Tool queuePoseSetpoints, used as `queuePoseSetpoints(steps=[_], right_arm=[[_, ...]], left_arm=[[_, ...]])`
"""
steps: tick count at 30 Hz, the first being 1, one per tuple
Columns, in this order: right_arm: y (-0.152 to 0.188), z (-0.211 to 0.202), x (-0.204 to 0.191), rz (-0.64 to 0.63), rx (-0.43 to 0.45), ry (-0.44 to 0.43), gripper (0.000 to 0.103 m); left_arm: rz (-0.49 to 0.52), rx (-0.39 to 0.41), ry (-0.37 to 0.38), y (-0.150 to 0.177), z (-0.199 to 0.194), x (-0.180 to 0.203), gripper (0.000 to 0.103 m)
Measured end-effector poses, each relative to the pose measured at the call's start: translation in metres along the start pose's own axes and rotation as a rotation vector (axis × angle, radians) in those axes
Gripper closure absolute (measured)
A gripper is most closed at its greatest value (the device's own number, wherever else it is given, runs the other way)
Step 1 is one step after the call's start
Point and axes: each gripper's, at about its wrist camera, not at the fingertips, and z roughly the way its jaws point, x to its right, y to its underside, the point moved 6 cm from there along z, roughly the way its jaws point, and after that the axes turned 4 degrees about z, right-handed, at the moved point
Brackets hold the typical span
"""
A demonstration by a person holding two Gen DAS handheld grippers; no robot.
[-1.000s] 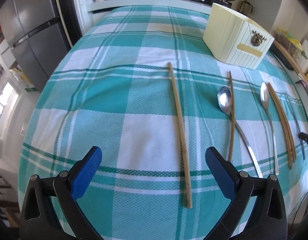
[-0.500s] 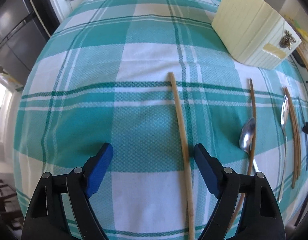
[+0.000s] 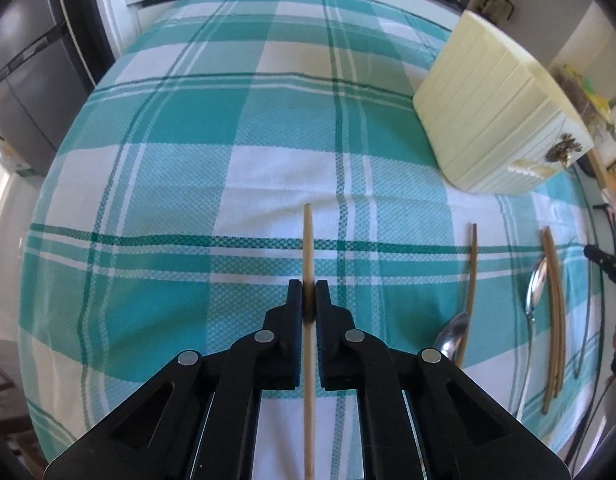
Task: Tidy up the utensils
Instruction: 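Lift both held chopsticks and carry them over the cream utensil holder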
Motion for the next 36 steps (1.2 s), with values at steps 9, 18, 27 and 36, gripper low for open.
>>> queuePoseSetpoints(steps=[9, 18, 27, 36], right_arm=[[0.006, -0.129, -0.029, -0.047, 0.233, -0.118, 0.097], [-0.02, -0.227, -0.072, -0.144, 0.485, -0.111, 0.097], [-0.131, -0.279, -0.119, -0.147, 0.692, -0.146, 0.097], [-0.17, -0.222, -0.146, -0.08, 0.736, -0.202, 0.097]], left_arm=[[0.069, 0.271, 0.11, -0.006, -0.133, 0.02, 0.099], [0.114, 0.499, 0.164, -0.051, -0.244, 0.046, 0.099], [0.116, 0.768, 0.161, -0.156, -0.299, 0.101, 0.099], [0.037, 0.568, 0.142, -0.184, -0.169, 0.117, 0.099]])
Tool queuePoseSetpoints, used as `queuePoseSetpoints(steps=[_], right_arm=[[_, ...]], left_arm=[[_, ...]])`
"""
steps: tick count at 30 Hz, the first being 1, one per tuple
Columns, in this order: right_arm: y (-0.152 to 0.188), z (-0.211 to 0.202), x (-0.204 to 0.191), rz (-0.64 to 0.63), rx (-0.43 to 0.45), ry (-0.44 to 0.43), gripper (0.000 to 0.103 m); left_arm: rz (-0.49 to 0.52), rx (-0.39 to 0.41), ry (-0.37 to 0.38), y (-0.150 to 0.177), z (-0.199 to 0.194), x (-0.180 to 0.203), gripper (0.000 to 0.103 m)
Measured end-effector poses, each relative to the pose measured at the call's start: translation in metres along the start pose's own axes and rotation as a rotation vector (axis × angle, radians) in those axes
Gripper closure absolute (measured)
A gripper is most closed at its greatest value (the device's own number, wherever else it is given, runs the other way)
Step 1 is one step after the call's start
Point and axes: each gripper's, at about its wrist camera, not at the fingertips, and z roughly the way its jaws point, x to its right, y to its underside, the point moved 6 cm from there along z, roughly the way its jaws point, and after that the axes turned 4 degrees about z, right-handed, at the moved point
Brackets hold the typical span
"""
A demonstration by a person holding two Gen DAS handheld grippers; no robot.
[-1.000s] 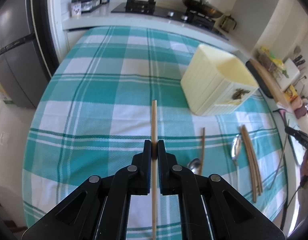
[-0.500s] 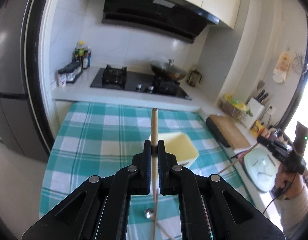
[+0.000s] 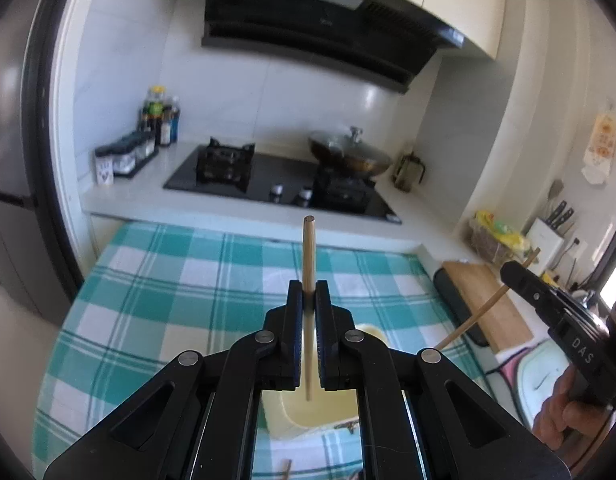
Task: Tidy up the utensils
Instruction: 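Lift both held chopsticks and carry them over the cream utensil holder, then open both tools to drop the chopsticks into the holder, then grasp another chopstick with the left tool while the right tool grasps one too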
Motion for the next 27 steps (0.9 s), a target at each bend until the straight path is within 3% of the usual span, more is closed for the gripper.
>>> queuePoseSetpoints(steps=[3, 9, 10, 11, 12, 13, 14, 15, 17, 20, 23, 27], right_arm=[[0.029, 0.032, 0.004, 0.017, -0.102, 0.018, 0.097], [0.083, 0.074, 0.027, 0.101, -0.309, 0.034, 0.097], [0.087, 0.076, 0.031, 0.111, -0.323, 0.035, 0.095], [0.088, 0.074, 0.033, 0.114, -0.317, 0.04, 0.093], [0.087, 0.069, 0.035, 0.11, -0.301, 0.052, 0.092], [0.085, 0.062, 0.034, 0.107, -0.281, 0.053, 0.078], [0.081, 0.053, 0.034, 0.105, -0.255, 0.051, 0.059], [0.076, 0.036, 0.033, 0.102, -0.213, 0.048, 0.053], [0.069, 0.006, 0.031, 0.069, -0.151, 0.042, 0.05], [0.078, -0.039, 0.029, -0.001, -0.131, 0.05, 0.049], [0.115, -0.081, 0.037, -0.042, -0.147, 0.074, 0.042], [0.19, -0.121, 0.059, -0.032, -0.172, 0.184, 0.042]], left_arm=[[-0.004, -0.095, 0.001, 0.027, 0.031, -0.003, 0.099], [0.008, -0.204, -0.007, 0.058, 0.057, -0.003, 0.097], [-0.002, -0.21, 0.002, 0.06, 0.054, -0.005, 0.087], [-0.006, -0.212, 0.012, 0.061, 0.05, -0.005, 0.068], [-0.01, -0.203, 0.023, 0.062, 0.041, -0.007, 0.058], [-0.01, -0.19, 0.028, 0.062, 0.032, -0.009, 0.044], [-0.009, -0.172, 0.043, 0.064, 0.017, -0.011, 0.038], [-0.006, -0.163, 0.061, 0.066, 0.007, -0.013, 0.036], [0.012, -0.169, 0.097, 0.082, -0.021, -0.019, 0.028], [0.058, -0.196, 0.074, 0.123, -0.051, -0.033, 0.023], [0.088, -0.229, 0.008, 0.19, -0.07, -0.051, 0.021], [0.046, -0.286, -0.1, 0.265, -0.073, -0.075, 0.021]])
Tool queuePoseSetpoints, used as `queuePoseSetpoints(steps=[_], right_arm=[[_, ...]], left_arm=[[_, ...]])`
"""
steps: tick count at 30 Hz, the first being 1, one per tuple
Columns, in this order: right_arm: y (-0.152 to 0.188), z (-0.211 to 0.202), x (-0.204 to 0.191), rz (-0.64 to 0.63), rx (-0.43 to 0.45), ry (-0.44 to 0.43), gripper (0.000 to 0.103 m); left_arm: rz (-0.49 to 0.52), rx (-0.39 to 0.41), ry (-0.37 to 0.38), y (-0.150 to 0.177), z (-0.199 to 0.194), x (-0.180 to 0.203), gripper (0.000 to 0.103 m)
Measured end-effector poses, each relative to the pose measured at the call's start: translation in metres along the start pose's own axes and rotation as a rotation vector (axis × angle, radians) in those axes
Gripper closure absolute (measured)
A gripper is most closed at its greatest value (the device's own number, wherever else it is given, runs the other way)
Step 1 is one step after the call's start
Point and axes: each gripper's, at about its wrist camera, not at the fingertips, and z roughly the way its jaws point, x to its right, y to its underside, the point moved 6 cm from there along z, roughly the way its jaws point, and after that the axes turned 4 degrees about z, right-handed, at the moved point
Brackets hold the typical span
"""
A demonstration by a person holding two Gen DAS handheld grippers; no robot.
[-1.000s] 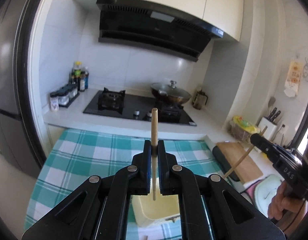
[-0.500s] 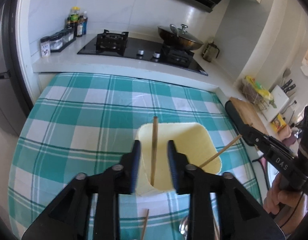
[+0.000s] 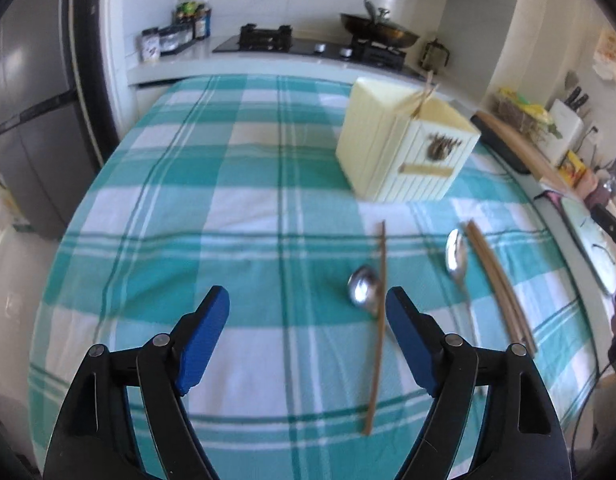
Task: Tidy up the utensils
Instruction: 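Grasp another chopstick with the left tool while the right tool grasps one too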
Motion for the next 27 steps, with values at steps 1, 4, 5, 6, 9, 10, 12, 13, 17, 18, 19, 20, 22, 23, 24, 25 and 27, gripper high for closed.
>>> queuePoseSetpoints(steps=[1, 4, 5, 6, 9, 10, 12, 13, 17, 18, 19, 20, 22, 23, 24, 25, 27], right_arm=[[0.022, -0.004, 0.008, 0.022, -0.008, 0.034, 0.042], [0.076, -0.013, 0.028, 0.093, -0.041, 0.131, 0.042], [0.091, -0.015, 0.033, 0.115, -0.054, 0.155, 0.042], [0.103, -0.015, 0.036, 0.131, -0.072, 0.168, 0.042], [0.131, -0.009, 0.039, 0.159, -0.153, 0.17, 0.042], [0.136, -0.008, 0.039, 0.166, -0.167, 0.169, 0.042], [0.141, -0.008, 0.035, 0.179, -0.169, 0.161, 0.042], [0.142, -0.008, 0.034, 0.183, -0.169, 0.157, 0.042], [0.149, -0.003, 0.023, 0.163, -0.187, 0.131, 0.042], [0.15, -0.002, 0.02, 0.159, -0.191, 0.124, 0.042], [0.15, -0.001, 0.018, 0.159, -0.192, 0.118, 0.042], [0.151, 0.0, 0.016, 0.159, -0.192, 0.115, 0.042], [0.151, 0.002, 0.013, 0.161, -0.194, 0.11, 0.042], [0.151, 0.002, 0.012, 0.161, -0.195, 0.107, 0.042], [0.152, 0.002, 0.01, 0.16, -0.196, 0.104, 0.042], [0.152, 0.002, 0.009, 0.159, -0.197, 0.102, 0.042], [0.151, 0.002, 0.009, 0.161, -0.197, 0.099, 0.042]], left_arm=[[-0.02, -0.003, -0.011, 0.012, 0.002, -0.004, 0.021], [-0.095, -0.008, -0.006, 0.036, 0.005, -0.009, 0.021], [-0.115, -0.009, 0.006, 0.041, 0.005, -0.009, 0.021], [-0.12, -0.011, 0.013, 0.044, 0.005, -0.009, 0.021], [-0.093, -0.02, 0.004, 0.048, 0.006, -0.005, 0.021], [-0.09, -0.017, 0.0, 0.049, 0.006, -0.003, 0.021], [-0.095, -0.013, 0.004, 0.055, 0.006, -0.001, 0.021], [-0.095, -0.011, 0.012, 0.058, 0.006, 0.001, 0.021], [-0.052, -0.04, 0.009, 0.068, 0.012, 0.013, 0.021], [-0.04, -0.044, 0.008, 0.069, 0.013, 0.017, 0.021], [-0.031, -0.046, 0.009, 0.069, 0.014, 0.019, 0.021], [-0.021, -0.044, 0.014, 0.068, 0.014, 0.022, 0.021], [0.003, -0.044, 0.026, 0.063, 0.018, 0.03, 0.021], [0.023, -0.046, 0.028, 0.06, 0.02, 0.034, 0.021], [0.041, -0.048, 0.027, 0.058, 0.023, 0.038, 0.021], [0.066, -0.051, 0.023, 0.056, 0.026, 0.041, 0.021], [0.115, -0.064, 0.023, 0.052, 0.033, 0.05, 0.023]])
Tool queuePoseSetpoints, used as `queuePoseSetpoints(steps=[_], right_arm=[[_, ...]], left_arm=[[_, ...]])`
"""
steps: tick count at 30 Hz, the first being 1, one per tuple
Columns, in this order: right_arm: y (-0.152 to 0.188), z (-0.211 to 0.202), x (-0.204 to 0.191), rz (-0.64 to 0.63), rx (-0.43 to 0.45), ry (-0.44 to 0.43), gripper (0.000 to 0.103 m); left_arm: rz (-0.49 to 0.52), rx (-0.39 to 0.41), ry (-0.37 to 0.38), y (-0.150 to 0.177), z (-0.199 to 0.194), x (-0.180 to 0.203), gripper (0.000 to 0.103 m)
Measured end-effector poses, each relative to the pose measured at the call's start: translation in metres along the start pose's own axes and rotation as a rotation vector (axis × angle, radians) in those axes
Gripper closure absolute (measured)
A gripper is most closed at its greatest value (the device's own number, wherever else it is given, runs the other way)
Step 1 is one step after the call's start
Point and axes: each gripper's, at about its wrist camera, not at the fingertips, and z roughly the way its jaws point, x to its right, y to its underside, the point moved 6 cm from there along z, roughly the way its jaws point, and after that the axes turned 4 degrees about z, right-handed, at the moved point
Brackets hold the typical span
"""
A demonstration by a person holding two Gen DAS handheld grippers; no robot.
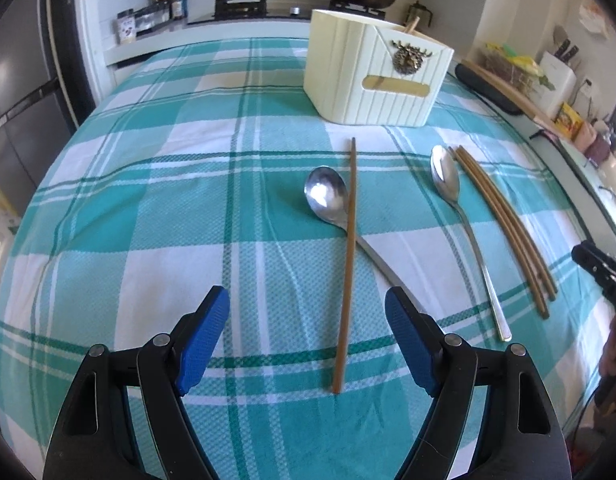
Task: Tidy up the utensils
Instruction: 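Grasp another chopstick with the left tool while the right tool grasps one too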
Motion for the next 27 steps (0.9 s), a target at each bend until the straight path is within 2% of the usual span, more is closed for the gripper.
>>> queuePoseSetpoints(steps=[3, 5, 6, 7, 9, 10, 11, 12, 14, 17, 23, 27], right_arm=[[0.001, -0.002, 0.001, 0.004, 0.0, -0.003, 0.042], [0.001, -0.004, 0.002, 0.007, 0.002, -0.004, 0.042], [0.002, -0.004, 0.003, 0.008, 0.003, -0.004, 0.042], [0.002, -0.005, 0.003, 0.009, 0.005, -0.001, 0.042], [0.002, -0.006, 0.005, 0.012, 0.007, 0.001, 0.042], [0.002, -0.007, 0.006, 0.014, 0.01, 0.002, 0.042], [0.001, -0.007, 0.006, 0.016, 0.012, 0.004, 0.042], [0.001, -0.007, 0.006, 0.016, 0.015, 0.004, 0.042], [0.001, -0.007, 0.005, 0.015, 0.016, 0.002, 0.042], [0.001, -0.007, 0.003, 0.01, 0.017, -0.003, 0.042], [-0.005, -0.005, 0.005, 0.001, 0.018, 0.003, 0.042], [-0.013, 0.016, 0.002, -0.054, -0.052, -0.003, 0.042]], left_arm=[[0.056, -0.039, -0.007, -0.002, 0.014, 0.009, 0.03], [0.098, -0.079, -0.016, 0.0, 0.025, 0.016, 0.042], [0.127, -0.088, -0.034, 0.001, 0.029, 0.019, 0.042], [0.154, -0.07, -0.058, 0.001, 0.028, 0.022, 0.044], [0.18, -0.08, -0.048, 0.0, 0.028, 0.028, 0.055], [0.178, -0.085, -0.026, 0.0, 0.028, 0.03, 0.07], [0.177, -0.087, -0.013, 0.0, 0.028, 0.032, 0.091], [0.183, -0.085, -0.017, -0.001, 0.029, 0.034, 0.098], [0.198, -0.069, -0.038, -0.001, 0.028, 0.037, 0.099], [0.161, -0.025, -0.028, 0.0, 0.024, 0.035, 0.1], [0.092, 0.108, -0.051, -0.013, -0.017, 0.024, 0.1], [0.011, 0.127, -0.085, -0.014, -0.033, -0.004, 0.1]])
